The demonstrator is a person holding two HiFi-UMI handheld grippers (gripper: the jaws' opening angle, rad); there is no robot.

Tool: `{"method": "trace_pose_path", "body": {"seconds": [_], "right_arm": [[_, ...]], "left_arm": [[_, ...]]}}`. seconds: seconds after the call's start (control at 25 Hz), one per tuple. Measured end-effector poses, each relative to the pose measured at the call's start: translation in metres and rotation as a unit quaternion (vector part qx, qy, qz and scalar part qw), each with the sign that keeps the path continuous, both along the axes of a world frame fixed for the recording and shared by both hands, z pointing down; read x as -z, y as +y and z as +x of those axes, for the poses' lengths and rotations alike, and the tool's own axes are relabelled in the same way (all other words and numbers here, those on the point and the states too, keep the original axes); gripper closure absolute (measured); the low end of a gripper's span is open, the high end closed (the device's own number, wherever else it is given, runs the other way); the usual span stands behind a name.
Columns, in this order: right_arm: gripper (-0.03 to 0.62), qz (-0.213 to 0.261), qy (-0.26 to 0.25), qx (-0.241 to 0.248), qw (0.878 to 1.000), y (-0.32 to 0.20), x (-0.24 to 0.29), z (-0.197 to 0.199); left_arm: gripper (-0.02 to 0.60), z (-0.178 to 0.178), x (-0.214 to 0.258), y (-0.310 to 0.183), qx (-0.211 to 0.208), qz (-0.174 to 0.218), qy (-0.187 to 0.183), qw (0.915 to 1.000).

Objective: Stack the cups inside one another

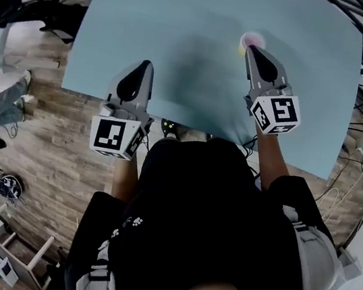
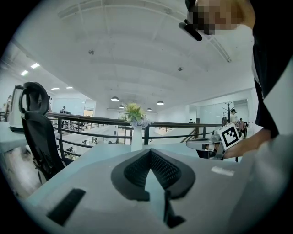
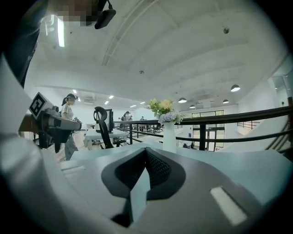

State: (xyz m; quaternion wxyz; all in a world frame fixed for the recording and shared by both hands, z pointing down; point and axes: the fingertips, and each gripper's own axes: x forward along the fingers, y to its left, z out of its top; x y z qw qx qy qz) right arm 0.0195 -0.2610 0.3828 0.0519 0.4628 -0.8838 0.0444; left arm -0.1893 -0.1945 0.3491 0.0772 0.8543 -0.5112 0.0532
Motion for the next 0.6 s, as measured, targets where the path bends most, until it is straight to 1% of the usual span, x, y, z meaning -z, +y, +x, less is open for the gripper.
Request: {"method": "trace_pose_path", "body": {"seconds": [0.6], "right_arm": [[0.583, -0.005, -0.001, 0.014, 1.0, 0.0065, 0.0023, -0.009]], "left_arm": [[0.589, -0.0044, -0.0043, 0.0079, 0.006, -0.008, 0.0, 1.0]]}}
